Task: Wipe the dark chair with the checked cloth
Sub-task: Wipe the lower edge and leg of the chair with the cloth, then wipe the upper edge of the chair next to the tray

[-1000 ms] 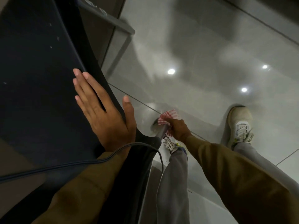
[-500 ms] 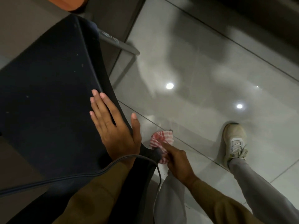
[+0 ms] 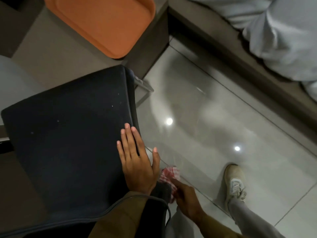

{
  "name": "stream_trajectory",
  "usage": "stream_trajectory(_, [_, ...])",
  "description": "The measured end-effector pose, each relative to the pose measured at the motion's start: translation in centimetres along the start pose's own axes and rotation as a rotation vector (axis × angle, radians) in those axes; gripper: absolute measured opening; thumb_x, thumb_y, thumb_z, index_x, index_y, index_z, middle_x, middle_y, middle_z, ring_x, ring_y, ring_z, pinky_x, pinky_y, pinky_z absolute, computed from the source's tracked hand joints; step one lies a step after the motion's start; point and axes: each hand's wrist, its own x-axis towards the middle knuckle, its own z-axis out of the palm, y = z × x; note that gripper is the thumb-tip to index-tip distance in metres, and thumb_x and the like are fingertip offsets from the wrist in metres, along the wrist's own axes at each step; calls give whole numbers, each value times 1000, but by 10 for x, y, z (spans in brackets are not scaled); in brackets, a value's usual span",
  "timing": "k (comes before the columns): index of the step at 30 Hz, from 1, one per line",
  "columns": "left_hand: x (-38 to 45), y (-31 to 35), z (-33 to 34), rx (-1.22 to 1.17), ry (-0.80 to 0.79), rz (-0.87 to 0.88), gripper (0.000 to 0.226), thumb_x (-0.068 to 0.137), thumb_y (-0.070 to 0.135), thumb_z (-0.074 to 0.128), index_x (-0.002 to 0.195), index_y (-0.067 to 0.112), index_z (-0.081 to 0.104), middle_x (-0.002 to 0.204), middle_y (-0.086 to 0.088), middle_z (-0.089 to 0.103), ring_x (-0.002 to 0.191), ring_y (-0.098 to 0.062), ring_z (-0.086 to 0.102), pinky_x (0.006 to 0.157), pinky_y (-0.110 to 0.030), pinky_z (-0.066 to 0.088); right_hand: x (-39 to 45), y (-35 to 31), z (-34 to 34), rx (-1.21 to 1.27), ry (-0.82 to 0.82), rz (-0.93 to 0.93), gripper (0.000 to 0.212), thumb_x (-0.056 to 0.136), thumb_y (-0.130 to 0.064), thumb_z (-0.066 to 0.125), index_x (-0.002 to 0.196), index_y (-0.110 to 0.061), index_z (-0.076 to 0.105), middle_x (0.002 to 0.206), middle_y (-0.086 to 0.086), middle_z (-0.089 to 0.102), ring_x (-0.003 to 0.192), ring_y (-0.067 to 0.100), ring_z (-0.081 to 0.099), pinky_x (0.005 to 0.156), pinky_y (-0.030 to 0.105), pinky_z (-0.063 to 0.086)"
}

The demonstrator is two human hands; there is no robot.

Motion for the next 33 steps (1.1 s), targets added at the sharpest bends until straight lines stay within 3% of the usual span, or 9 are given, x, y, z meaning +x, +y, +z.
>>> stream_trajectory(3, [1,-1,-9,-34,-64,8,84,110,51,33,175,4,10,186,-13,2,174,-29,4,141,-54,17,-12,-21,-19,-29,-80,-53,66,96,21,46,150,-14,55,137,22,67,122,33,67,85,-4,45])
stream_trajectory(6, [21,-11,-23,-69,-93,58,78,113,50,27,175,4,13,186,-12,8,174,-29,12,138,-55,25,-5,-44,-42,-158,-47,-38,71,96,17,51,154,-22,48,142,2,66,125,7,63,102,4,47])
stream_trajectory(10, [87,-25,-38,-63,-86,166,76,113,44,33,174,2,17,185,-15,14,172,-31,17,138,-57,27,14,-69,-71,-47,143,9,57,92,15,57,142,-8,45,111,8,79,90,21,78,74,19,61])
stream_trajectory(13, [144,-27,-44,-100,-104,207,76,113,44,33,176,7,14,186,-11,10,173,-26,12,141,-54,18,42,-105,-94,121,293,-51,34,100,-4,65,131,-15,53,114,3,79,97,11,79,92,41,64])
stream_trajectory(15, [175,-29,-44,-104,-122,234,76,113,46,31,176,10,13,186,-8,8,173,-23,10,142,-52,13,67,-137,-109,232,322,-153,39,102,-10,65,138,-16,53,122,1,75,108,13,76,101,49,60])
stream_trajectory(20, [237,-21,-45,-191,-162,135,78,112,56,25,176,14,18,183,-5,24,170,-23,26,140,-48,17,114,-233,-124,257,314,-368,66,101,-35,66,156,-46,31,128,-25,65,114,-1,70,88,13,59])
stream_trajectory(24, [252,-12,-43,-210,-95,68,72,114,50,31,172,9,31,178,-9,38,164,-26,40,133,-55,32,140,-292,-106,200,287,-586,52,106,-27,59,156,-30,44,151,-14,56,135,9,59,113,38,52])
stream_trajectory(29, [264,-15,-38,-143,-135,65,72,113,48,25,173,8,29,179,-9,34,166,-26,36,137,-56,25,173,-317,-86,171,93,-632,49,109,-32,48,156,-17,45,158,4,53,147,15,50,122,25,40])
stream_trajectory(33, [251,-8,-45,-161,-108,65,76,115,55,16,173,8,28,181,-7,32,167,-25,33,139,-54,22,180,-298,-86,82,42,-618,50,108,-24,51,156,-11,45,160,8,50,149,15,44,126,30,36])
